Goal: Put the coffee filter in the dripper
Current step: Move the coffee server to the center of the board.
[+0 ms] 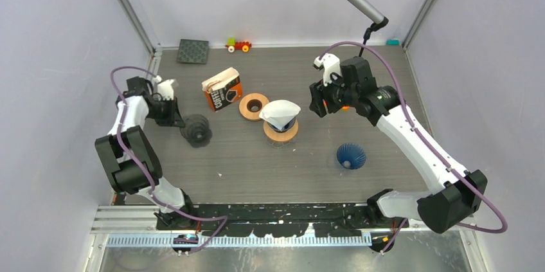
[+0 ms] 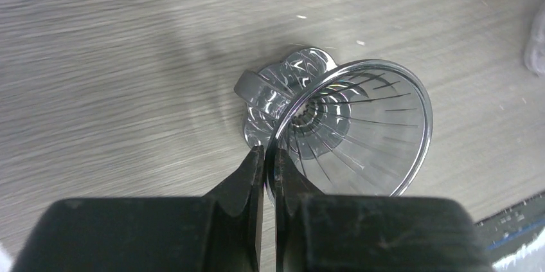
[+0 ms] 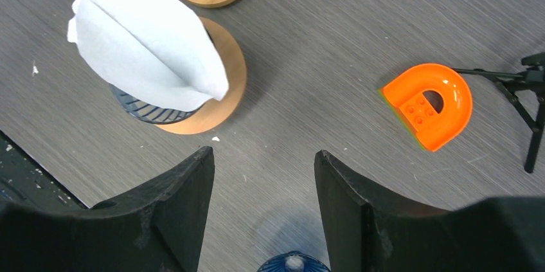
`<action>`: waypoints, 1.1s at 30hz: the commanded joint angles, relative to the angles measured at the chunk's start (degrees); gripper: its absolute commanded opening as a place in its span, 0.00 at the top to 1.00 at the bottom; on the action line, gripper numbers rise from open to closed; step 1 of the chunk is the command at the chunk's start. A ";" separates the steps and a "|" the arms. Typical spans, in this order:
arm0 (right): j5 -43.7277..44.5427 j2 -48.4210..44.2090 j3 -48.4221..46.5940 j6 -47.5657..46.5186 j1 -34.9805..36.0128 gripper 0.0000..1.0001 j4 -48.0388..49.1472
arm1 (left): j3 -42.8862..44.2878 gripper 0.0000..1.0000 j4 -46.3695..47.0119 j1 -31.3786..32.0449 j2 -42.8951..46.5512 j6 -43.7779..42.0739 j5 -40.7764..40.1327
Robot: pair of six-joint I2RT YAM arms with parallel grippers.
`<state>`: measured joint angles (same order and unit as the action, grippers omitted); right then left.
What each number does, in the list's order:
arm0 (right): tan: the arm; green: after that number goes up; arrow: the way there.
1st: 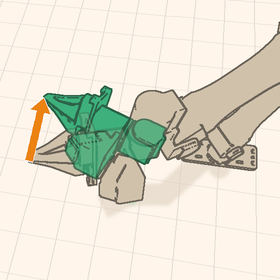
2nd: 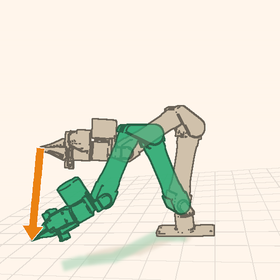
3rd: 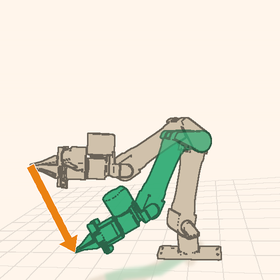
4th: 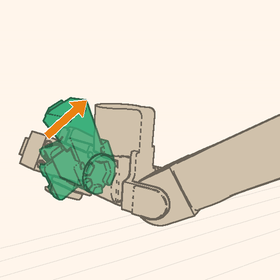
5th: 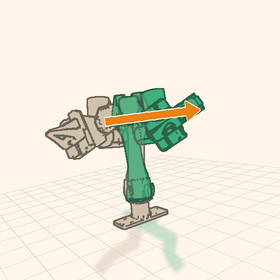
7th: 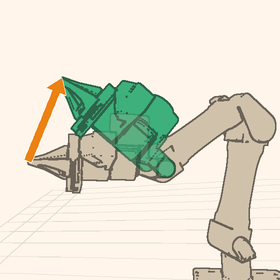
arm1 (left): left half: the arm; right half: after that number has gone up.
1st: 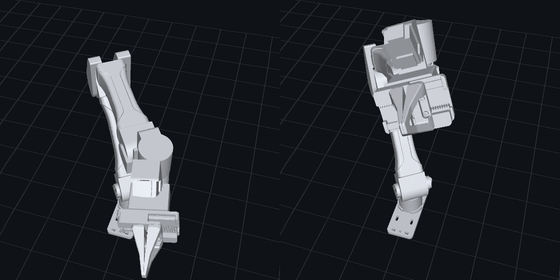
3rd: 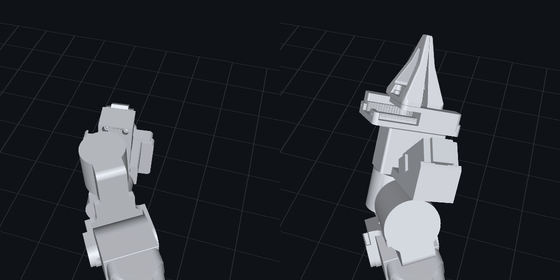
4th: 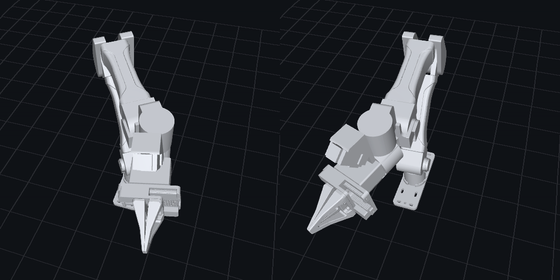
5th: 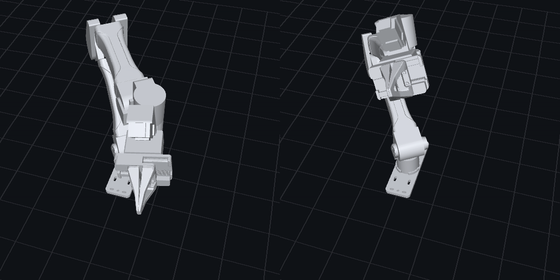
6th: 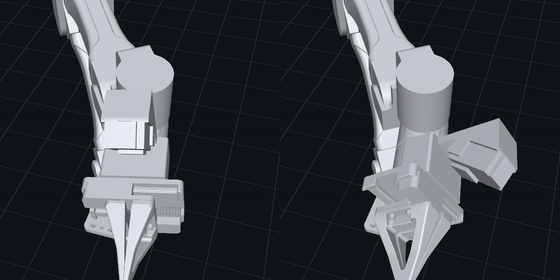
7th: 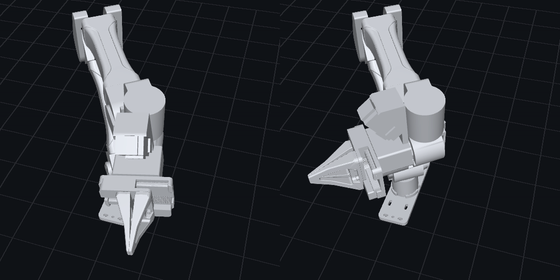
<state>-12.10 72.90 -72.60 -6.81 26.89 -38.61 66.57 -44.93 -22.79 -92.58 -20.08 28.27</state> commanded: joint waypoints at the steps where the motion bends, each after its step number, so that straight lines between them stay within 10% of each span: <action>1: 0.58 -2.22 1.03 -1.32 -2.54 0.37 1.06 | -2.83 0.98 -2.84 6.17 4.34 -2.03 4.78; 13: -1.91 -2.40 4.71 -4.06 -8.66 0.37 0.18 | -7.51 0.99 0.26 24.97 6.63 1.70 5.50; 27: -4.89 -3.16 7.54 -5.76 -12.48 0.37 -2.17 | -0.69 0.36 5.90 26.57 10.69 6.43 3.97; 33: -5.35 -3.78 7.93 -5.45 -12.66 0.37 -1.56 | 6.86 0.31 11.79 28.45 4.53 12.15 0.51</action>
<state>-16.21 71.79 -64.60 -11.90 14.50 -41.71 68.12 -39.81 4.19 -84.86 -12.34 31.31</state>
